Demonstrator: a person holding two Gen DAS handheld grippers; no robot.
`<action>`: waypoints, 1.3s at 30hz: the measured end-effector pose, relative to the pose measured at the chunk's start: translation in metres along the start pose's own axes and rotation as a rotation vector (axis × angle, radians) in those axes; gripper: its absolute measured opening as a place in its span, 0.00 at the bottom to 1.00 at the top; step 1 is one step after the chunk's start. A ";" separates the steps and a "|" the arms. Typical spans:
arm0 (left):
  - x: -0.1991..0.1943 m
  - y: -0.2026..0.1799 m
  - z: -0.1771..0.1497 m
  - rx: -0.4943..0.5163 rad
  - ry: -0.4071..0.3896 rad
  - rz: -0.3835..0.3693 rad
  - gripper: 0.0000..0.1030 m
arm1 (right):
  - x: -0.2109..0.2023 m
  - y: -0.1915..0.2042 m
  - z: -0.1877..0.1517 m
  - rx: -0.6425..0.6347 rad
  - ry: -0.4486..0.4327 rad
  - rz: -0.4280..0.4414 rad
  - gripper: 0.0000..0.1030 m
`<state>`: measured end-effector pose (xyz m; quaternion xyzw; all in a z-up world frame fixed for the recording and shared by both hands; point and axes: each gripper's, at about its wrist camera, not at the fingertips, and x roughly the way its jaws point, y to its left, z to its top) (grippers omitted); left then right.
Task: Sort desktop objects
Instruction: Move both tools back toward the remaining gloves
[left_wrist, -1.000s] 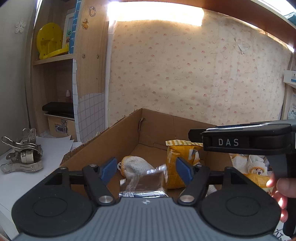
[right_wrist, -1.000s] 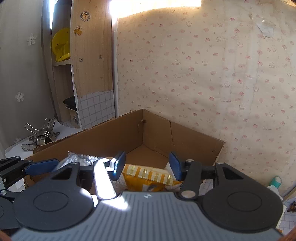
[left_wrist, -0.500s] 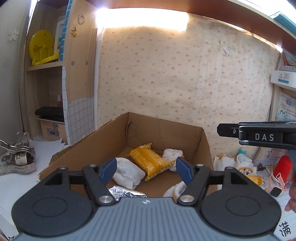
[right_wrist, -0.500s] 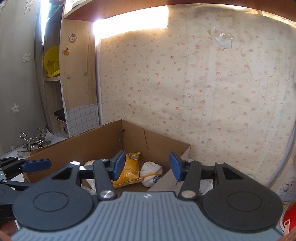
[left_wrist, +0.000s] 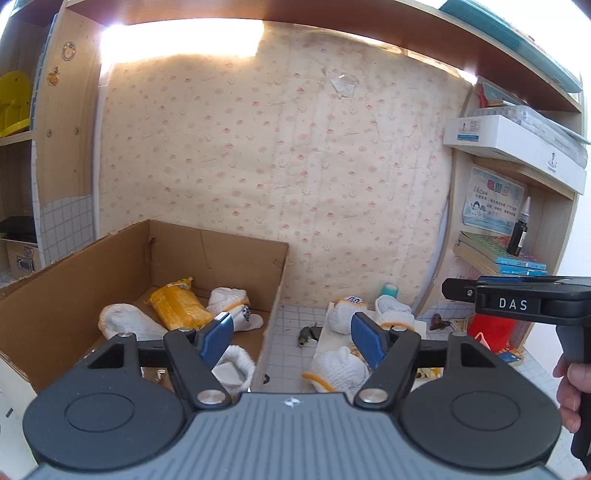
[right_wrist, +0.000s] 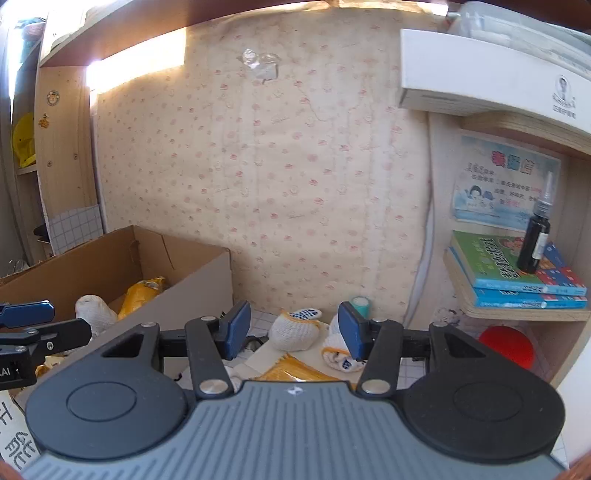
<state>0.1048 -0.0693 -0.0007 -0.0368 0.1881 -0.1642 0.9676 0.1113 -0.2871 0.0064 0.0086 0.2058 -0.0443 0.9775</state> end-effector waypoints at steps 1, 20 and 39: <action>0.003 -0.006 -0.003 0.002 0.008 -0.013 0.72 | -0.001 -0.006 -0.005 0.007 0.008 -0.008 0.50; 0.067 -0.061 -0.036 0.078 0.118 -0.015 0.77 | -0.003 -0.052 -0.044 0.048 0.051 -0.030 0.61; 0.107 -0.059 -0.037 0.076 0.169 0.047 0.78 | 0.012 -0.056 -0.042 0.044 0.064 -0.013 0.62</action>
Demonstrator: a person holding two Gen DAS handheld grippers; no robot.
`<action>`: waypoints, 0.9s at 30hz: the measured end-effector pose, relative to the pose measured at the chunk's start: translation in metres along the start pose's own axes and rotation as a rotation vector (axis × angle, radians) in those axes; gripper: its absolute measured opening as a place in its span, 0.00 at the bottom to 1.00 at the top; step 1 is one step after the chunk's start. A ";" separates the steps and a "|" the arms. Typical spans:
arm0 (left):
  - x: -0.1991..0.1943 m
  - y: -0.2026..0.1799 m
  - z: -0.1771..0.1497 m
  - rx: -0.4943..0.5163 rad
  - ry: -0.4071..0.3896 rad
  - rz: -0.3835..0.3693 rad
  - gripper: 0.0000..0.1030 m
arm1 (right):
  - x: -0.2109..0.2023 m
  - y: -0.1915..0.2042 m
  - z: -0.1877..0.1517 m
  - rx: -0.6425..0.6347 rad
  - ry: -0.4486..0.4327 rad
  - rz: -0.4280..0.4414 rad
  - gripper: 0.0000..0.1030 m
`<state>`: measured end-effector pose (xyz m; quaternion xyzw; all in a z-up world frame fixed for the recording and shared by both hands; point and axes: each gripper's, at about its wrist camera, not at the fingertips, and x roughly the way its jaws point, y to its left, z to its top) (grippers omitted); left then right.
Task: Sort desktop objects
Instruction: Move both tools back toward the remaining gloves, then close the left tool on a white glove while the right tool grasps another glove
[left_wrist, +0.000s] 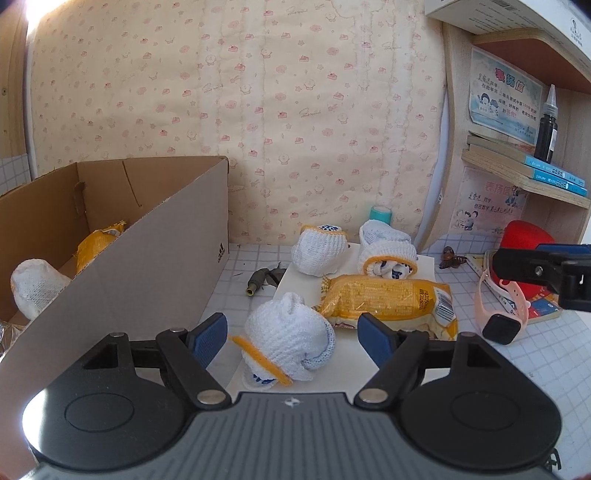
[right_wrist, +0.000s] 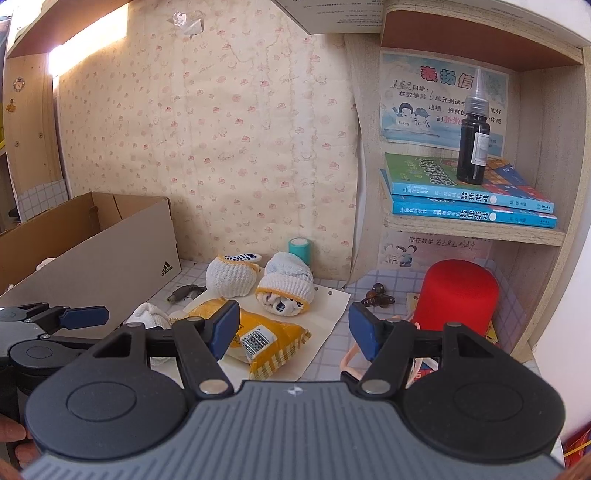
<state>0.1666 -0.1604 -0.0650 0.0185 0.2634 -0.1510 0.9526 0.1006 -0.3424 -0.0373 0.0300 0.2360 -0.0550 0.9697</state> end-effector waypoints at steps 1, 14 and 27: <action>0.002 0.000 0.000 -0.002 0.001 0.000 0.78 | 0.001 -0.001 0.000 0.003 0.001 -0.003 0.62; 0.014 0.002 0.004 -0.013 0.030 0.003 0.78 | 0.008 -0.002 0.000 0.006 0.007 -0.004 0.62; 0.023 0.000 0.004 0.007 0.056 0.032 0.67 | 0.046 0.012 0.020 -0.035 0.020 0.002 0.62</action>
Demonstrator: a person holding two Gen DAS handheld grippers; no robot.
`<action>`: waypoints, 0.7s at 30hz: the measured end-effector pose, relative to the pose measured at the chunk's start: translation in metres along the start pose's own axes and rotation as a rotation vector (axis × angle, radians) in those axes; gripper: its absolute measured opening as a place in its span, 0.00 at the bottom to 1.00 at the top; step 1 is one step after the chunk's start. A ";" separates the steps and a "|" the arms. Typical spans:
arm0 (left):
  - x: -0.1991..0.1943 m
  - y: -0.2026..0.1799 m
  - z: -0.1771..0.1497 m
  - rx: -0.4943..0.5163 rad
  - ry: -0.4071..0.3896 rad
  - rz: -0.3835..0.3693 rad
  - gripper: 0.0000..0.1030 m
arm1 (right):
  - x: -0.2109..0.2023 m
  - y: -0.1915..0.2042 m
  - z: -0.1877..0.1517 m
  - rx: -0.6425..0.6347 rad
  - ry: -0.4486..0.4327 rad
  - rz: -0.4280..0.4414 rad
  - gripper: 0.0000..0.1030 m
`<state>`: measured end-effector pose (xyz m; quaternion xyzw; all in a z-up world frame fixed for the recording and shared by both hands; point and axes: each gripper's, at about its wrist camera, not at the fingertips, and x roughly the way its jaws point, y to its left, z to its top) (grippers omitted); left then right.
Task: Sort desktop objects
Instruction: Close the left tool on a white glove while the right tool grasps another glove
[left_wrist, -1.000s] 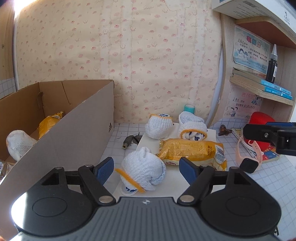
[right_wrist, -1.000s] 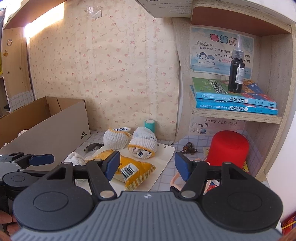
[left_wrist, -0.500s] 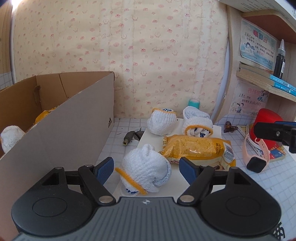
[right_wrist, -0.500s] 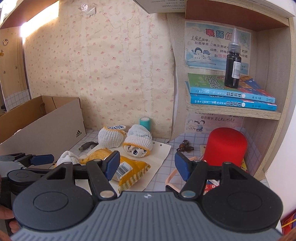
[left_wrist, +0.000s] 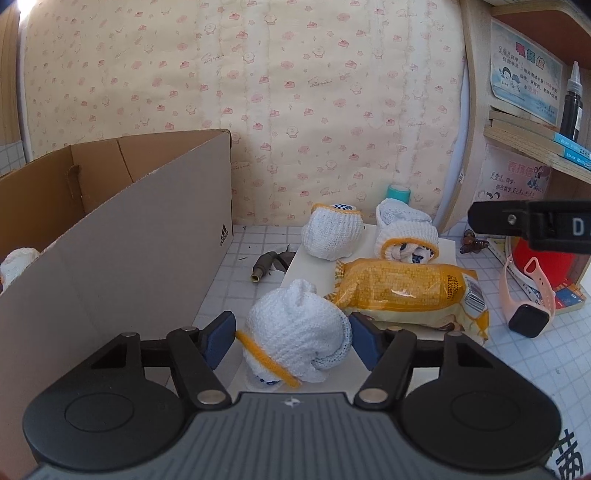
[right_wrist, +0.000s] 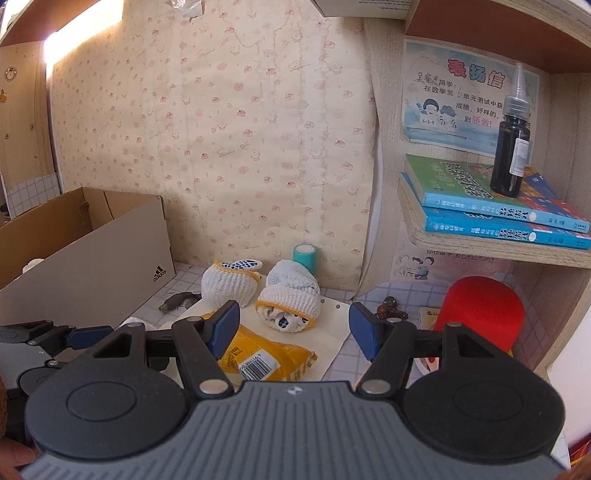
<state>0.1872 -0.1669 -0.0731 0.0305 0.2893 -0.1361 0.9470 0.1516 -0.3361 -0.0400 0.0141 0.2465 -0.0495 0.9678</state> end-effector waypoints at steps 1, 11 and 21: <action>0.000 0.000 -0.001 0.002 0.000 -0.004 0.67 | 0.007 0.001 0.003 -0.010 0.011 0.002 0.62; -0.003 -0.001 -0.003 0.005 -0.004 -0.010 0.64 | 0.085 0.008 0.017 -0.008 0.124 -0.011 0.62; -0.002 0.003 -0.004 -0.012 -0.009 -0.021 0.64 | 0.134 0.010 0.018 -0.004 0.206 -0.054 0.61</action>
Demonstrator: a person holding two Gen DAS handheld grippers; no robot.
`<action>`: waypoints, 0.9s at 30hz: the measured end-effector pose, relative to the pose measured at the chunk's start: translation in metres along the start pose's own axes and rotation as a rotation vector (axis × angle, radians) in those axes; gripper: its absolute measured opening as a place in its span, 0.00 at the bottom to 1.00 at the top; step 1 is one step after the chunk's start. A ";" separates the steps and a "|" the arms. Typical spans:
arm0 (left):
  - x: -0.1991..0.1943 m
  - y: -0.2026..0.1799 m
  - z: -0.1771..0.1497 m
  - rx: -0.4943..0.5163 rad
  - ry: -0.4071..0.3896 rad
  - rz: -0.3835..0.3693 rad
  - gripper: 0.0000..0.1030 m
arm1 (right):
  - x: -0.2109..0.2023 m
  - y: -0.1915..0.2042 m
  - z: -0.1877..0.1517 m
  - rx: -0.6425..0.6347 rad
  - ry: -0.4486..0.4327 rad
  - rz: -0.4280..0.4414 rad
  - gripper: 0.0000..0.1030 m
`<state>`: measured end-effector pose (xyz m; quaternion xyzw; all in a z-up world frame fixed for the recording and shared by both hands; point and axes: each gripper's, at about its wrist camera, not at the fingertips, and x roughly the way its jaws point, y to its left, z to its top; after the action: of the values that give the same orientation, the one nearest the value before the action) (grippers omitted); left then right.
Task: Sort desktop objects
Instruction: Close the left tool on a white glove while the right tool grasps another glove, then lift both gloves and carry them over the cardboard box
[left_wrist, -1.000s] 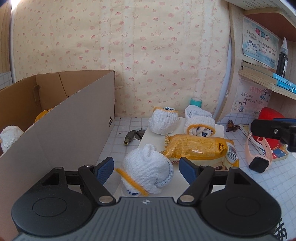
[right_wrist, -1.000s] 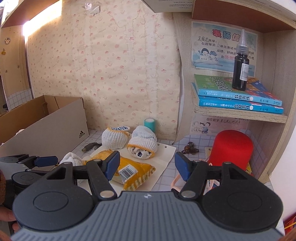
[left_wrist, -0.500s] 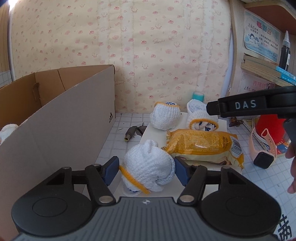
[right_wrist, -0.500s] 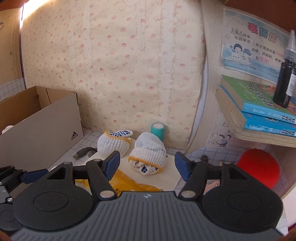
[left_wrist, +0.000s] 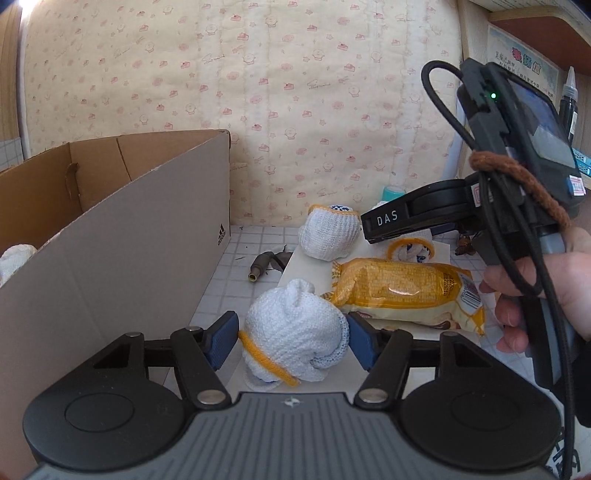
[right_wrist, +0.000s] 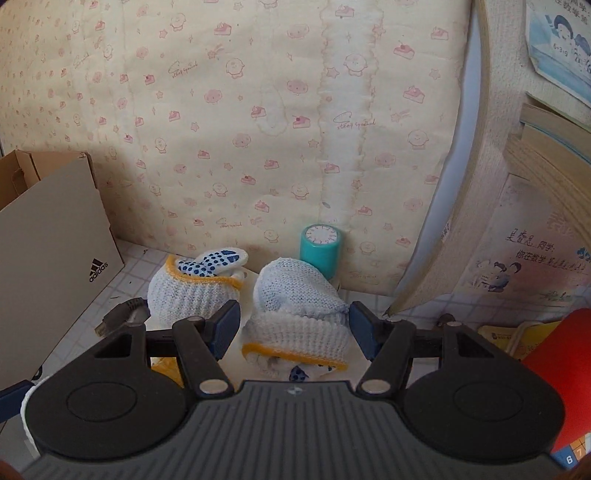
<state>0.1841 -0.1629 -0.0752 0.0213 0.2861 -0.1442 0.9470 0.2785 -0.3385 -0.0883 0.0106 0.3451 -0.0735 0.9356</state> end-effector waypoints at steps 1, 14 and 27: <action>0.000 0.000 0.000 0.000 -0.001 0.000 0.64 | 0.003 -0.001 0.000 0.001 0.002 -0.004 0.60; -0.006 0.002 -0.001 -0.007 -0.034 -0.007 0.49 | -0.032 -0.012 -0.005 0.041 -0.099 0.025 0.45; -0.029 -0.005 -0.004 0.012 -0.097 -0.011 0.44 | -0.113 -0.007 -0.023 0.025 -0.242 0.081 0.45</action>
<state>0.1574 -0.1595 -0.0621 0.0186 0.2391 -0.1520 0.9588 0.1777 -0.3292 -0.0320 0.0272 0.2281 -0.0407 0.9724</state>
